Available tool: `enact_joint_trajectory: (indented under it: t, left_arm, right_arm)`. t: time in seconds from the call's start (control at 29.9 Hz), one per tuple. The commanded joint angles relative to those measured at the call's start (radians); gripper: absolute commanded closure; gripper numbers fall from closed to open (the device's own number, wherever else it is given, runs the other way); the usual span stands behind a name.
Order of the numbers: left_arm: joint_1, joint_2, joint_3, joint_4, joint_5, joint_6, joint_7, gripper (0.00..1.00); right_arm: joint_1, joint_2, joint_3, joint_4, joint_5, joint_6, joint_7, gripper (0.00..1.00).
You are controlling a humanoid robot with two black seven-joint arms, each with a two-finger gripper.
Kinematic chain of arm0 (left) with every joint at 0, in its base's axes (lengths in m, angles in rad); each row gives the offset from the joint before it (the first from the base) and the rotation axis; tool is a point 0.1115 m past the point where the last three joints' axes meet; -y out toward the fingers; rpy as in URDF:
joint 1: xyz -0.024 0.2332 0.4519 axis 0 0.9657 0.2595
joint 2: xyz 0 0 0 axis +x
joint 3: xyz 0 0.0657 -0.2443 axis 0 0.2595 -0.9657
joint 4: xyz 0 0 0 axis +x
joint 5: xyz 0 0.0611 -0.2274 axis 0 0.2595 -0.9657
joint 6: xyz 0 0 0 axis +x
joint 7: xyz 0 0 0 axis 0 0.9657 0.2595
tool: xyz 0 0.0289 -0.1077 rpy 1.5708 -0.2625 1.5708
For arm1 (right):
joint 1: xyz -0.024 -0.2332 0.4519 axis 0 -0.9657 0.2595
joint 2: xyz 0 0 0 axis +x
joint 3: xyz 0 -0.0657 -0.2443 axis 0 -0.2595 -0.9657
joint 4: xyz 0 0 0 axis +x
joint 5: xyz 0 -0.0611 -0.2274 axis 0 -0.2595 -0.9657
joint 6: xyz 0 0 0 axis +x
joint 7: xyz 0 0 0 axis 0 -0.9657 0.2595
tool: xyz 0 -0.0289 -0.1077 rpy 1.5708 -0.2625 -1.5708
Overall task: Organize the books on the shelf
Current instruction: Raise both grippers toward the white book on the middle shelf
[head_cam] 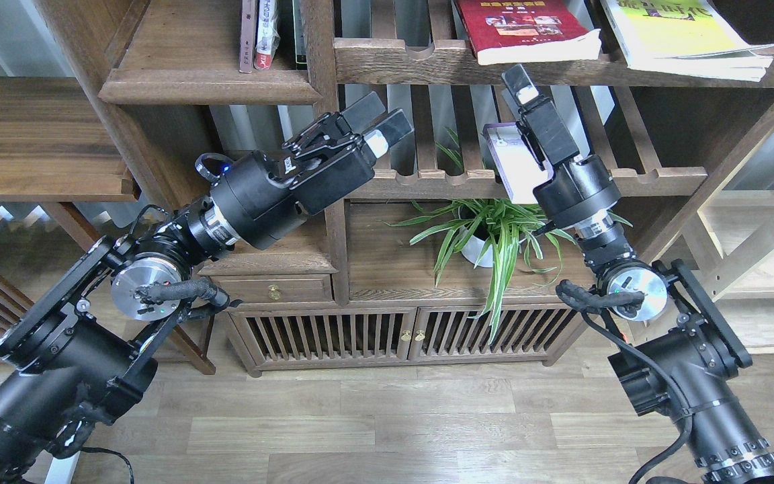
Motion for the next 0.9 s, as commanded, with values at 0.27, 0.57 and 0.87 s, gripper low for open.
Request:
enact_joint_trajectory:
  t: [0.27, 0.57, 0.87]
  left_arm:
    - [0.028, -0.017, -0.020, -0.023, 0.050, 0.000, -0.003, 0.01]
    - [0.028, -0.017, -0.018, -0.020, 0.050, 0.000, -0.003, 0.01]
    - [0.023, -0.012, -0.012, -0.023, 0.053, 0.000, 0.005, 0.01]
  right_arm:
    - [0.007, 0.007, -0.002, 0.000, 0.000, 0.000, 0.000, 0.00]
    - [0.012, 0.007, -0.003, 0.000, 0.000, 0.000, 0.000, 0.00]
    - [0.013, 0.013, -0.002, 0.000, 0.000, 0.000, 0.000, 0.00]
